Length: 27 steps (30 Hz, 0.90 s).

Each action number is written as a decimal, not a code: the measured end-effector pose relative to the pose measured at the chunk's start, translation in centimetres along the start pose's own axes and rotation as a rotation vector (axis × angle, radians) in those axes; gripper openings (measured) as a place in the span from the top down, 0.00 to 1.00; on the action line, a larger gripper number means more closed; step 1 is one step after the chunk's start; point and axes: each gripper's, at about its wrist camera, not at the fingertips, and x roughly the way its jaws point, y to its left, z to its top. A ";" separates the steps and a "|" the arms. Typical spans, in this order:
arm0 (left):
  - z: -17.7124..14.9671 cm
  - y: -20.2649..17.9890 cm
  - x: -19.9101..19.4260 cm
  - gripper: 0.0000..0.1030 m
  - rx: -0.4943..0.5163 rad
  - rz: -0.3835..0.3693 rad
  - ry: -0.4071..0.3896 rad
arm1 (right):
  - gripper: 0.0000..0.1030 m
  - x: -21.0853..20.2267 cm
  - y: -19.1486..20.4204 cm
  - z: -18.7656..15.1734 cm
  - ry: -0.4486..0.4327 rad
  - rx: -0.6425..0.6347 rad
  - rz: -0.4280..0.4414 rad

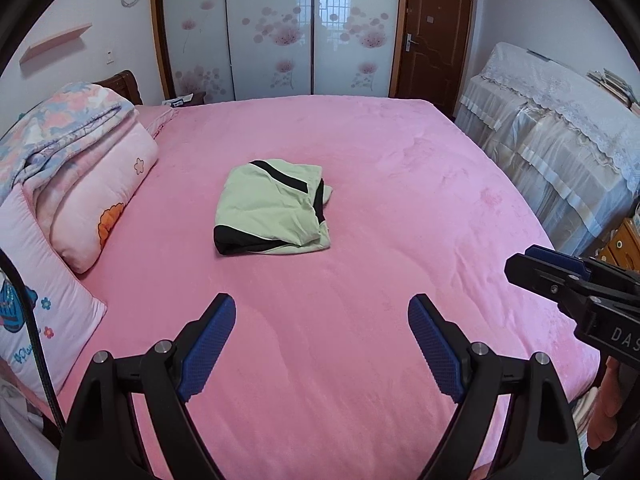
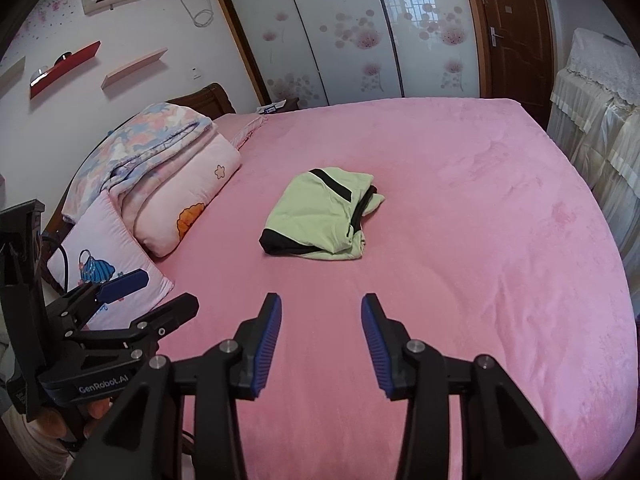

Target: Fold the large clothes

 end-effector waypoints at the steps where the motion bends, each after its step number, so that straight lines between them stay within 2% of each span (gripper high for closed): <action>1: -0.6 -0.6 -0.6 0.15 0.002 -0.002 -0.007 | 0.59 -0.4 -0.1 -0.6 -0.004 0.000 -0.009; 7: -4.3 -4.0 -3.2 0.15 0.011 0.017 -0.051 | 0.53 -3.6 -1.6 -5.2 -0.051 -0.001 -0.064; 9: -5.9 -4.9 -3.9 0.15 0.000 0.022 -0.077 | 0.43 -4.7 -2.1 -6.8 -0.071 0.005 -0.093; 11: -7.1 -5.5 -4.2 0.15 -0.004 0.050 -0.094 | 0.39 -5.8 -2.5 -8.7 -0.097 0.014 -0.115; 14: -9.7 -6.7 -4.3 0.15 -0.029 0.063 -0.096 | 0.37 -7.1 -3.4 -11.5 -0.128 0.043 -0.146; 20: -14.1 -8.3 -4.1 0.15 -0.059 0.062 -0.083 | 0.35 -7.4 -4.3 -15.5 -0.109 0.051 -0.201; 27: -16.6 -9.0 -3.2 0.15 -0.082 0.051 -0.056 | 0.35 -7.3 -4.0 -18.0 -0.103 0.020 -0.213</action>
